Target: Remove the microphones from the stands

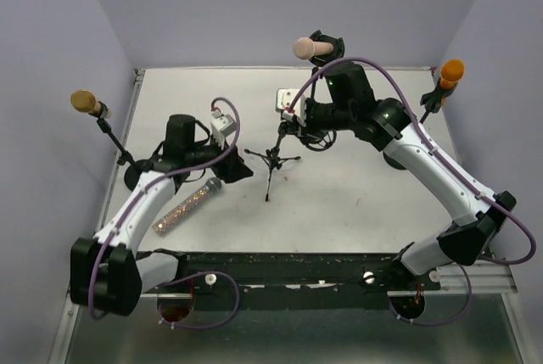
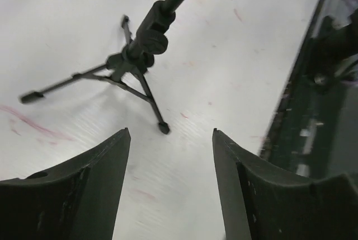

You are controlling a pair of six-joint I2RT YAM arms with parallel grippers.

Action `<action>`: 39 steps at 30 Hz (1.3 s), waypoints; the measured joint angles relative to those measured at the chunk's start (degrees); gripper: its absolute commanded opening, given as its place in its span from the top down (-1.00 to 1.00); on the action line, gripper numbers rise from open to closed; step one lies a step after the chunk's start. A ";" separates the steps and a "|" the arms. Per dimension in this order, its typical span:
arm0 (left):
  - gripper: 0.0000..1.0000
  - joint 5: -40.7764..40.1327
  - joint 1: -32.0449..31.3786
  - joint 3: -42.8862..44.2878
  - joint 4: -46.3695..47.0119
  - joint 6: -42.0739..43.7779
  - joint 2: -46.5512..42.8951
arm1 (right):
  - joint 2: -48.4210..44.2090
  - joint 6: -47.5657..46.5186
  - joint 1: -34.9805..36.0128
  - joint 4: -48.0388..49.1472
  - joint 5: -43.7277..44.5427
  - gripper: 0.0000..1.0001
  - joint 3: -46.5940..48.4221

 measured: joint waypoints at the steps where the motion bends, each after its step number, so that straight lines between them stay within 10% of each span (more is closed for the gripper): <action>1: -0.34 -1.38 -0.61 -3.80 3.50 2.49 -4.02 | 0.04 0.57 0.00 0.17 0.02 0.39 0.00; 21: -0.09 -20.06 -14.29 -11.26 30.86 23.06 -2.78 | 1.27 3.52 -0.02 1.66 0.02 0.39 0.70; 33: 1.00 -19.32 -15.30 -7.32 27.45 20.39 1.09 | 1.60 4.37 -0.15 2.05 0.79 0.39 0.79; 39: 1.00 -15.37 -13.53 -1.86 20.15 12.70 3.63 | 1.51 4.52 -0.13 1.99 0.92 0.39 0.79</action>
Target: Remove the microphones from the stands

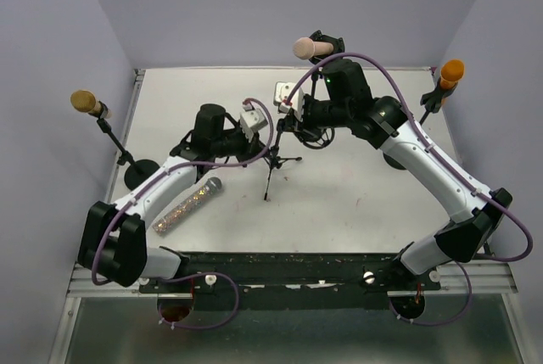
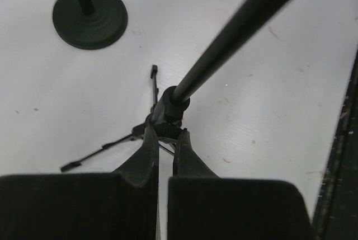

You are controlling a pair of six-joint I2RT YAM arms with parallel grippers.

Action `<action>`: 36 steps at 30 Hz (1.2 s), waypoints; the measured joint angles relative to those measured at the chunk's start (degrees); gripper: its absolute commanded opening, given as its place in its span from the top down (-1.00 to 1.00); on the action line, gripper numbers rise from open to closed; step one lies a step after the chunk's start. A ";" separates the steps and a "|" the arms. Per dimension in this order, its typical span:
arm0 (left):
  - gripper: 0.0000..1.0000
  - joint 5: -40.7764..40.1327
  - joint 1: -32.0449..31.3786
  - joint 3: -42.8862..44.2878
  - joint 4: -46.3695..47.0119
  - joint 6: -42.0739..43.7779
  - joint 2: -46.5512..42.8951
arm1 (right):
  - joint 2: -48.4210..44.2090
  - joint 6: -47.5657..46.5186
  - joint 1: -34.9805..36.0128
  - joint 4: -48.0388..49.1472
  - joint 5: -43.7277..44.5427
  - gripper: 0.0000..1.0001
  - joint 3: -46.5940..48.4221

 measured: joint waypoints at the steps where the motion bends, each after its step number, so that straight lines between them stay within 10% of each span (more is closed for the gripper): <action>1: 1.00 2.91 1.46 2.43 -2.56 -4.57 1.75 | -0.02 0.00 0.00 -0.02 -0.02 0.39 0.00; 11: 1.00 25.38 10.58 21.77 -18.23 -31.89 21.44 | -0.11 -0.20 0.00 0.42 0.09 0.39 0.00; 17: 0.86 39.34 13.00 12.20 6.80 -71.12 28.17 | -0.13 0.35 -0.09 -0.68 0.04 0.39 0.02; 23: -0.01 44.24 12.66 11.54 5.64 -82.88 32.13 | 0.00 0.94 0.02 -1.99 -0.15 0.39 0.02; 29: -0.29 45.97 12.96 11.76 2.99 -82.01 32.20 | 0.33 0.94 0.17 -1.49 -0.20 0.39 0.02; 36: -0.33 31.54 14.47 29.16 -33.57 -41.29 30.36 | 0.63 1.07 0.17 -0.96 -0.39 0.39 0.04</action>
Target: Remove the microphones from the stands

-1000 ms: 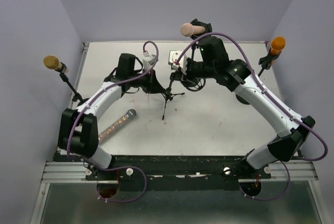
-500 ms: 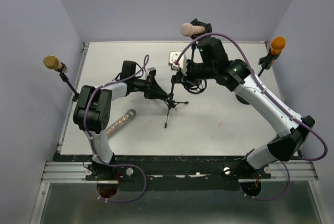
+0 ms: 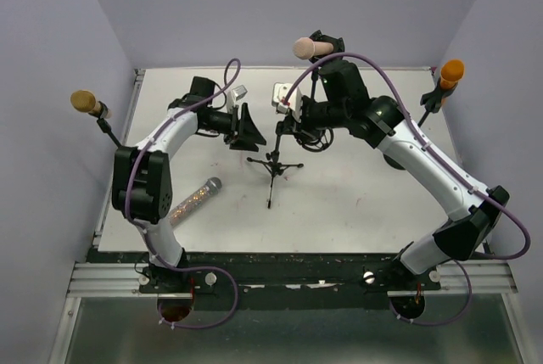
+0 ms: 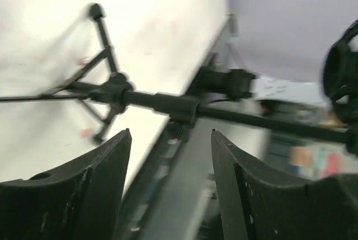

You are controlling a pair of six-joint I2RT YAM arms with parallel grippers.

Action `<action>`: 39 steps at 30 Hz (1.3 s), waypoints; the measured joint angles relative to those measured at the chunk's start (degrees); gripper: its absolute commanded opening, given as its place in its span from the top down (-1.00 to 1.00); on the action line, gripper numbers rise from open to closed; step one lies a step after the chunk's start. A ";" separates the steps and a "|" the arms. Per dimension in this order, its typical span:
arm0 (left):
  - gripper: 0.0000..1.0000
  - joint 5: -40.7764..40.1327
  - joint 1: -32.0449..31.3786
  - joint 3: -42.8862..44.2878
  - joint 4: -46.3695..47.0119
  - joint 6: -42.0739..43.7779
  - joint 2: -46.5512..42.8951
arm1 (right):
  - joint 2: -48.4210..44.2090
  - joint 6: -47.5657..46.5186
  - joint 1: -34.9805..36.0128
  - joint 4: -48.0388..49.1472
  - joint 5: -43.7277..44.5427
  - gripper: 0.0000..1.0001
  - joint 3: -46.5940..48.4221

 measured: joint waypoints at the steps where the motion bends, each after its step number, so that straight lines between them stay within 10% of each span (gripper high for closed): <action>1: -0.34 -2.91 0.07 0.48 -1.60 4.33 -1.33 | 0.09 0.00 0.00 0.15 -0.04 0.39 0.00; 15: -0.37 -28.63 -8.02 -35.89 27.23 43.71 -39.85 | 1.27 0.28 0.00 1.22 -0.55 0.39 0.74; 31: 0.02 -41.38 -17.38 -37.62 42.05 52.70 -35.63 | 1.40 0.26 -0.02 1.75 -0.22 0.39 0.76; 39: 0.99 -40.02 -17.59 -35.60 40.92 52.74 -32.94 | 1.57 0.20 -0.04 2.16 0.48 0.39 0.81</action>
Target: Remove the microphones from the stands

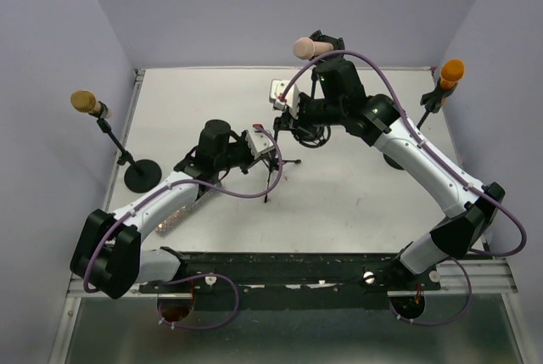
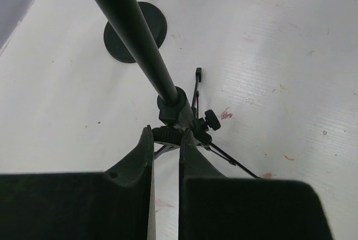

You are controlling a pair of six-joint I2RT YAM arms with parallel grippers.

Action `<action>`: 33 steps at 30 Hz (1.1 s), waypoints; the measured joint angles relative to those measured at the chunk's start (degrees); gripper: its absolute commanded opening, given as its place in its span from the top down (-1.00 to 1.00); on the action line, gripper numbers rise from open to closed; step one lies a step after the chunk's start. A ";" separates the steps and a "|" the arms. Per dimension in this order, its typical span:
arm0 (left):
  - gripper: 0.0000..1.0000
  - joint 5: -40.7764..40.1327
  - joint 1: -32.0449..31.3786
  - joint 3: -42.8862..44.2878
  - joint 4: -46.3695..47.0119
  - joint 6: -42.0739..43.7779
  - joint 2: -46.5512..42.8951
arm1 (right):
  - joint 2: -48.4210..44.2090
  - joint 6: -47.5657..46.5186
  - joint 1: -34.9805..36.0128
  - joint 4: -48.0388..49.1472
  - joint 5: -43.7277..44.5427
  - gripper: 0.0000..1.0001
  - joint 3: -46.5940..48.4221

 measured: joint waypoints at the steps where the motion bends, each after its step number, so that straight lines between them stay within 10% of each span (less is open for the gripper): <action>1: 1.00 0.15 -0.02 0.55 -0.46 -0.07 0.35 | 0.02 0.00 0.00 0.02 0.22 0.39 0.07; 9: 1.00 4.24 2.86 5.77 -6.32 -9.20 2.49 | 0.02 -0.55 0.04 -0.17 0.48 0.39 0.26; 20: 1.00 35.10 17.07 25.40 -8.87 -57.59 26.43 | 0.02 -1.53 0.02 -0.07 0.59 0.39 1.09; 21: 1.00 44.17 17.20 24.79 -0.98 -75.38 32.46 | 0.02 -1.33 0.02 -0.31 0.20 0.39 1.09; 24: 0.97 47.23 17.27 23.69 4.04 -84.52 34.03 | -0.20 -1.31 0.04 -0.90 0.02 0.39 1.09; 29: 0.06 52.06 15.21 22.03 -1.51 -93.83 36.30 | -0.09 -0.24 0.02 -1.68 -0.63 0.39 1.09; 33: -0.13 53.64 13.70 21.16 -3.93 -97.48 37.13 | 0.22 0.22 0.04 -2.60 -1.05 0.39 1.22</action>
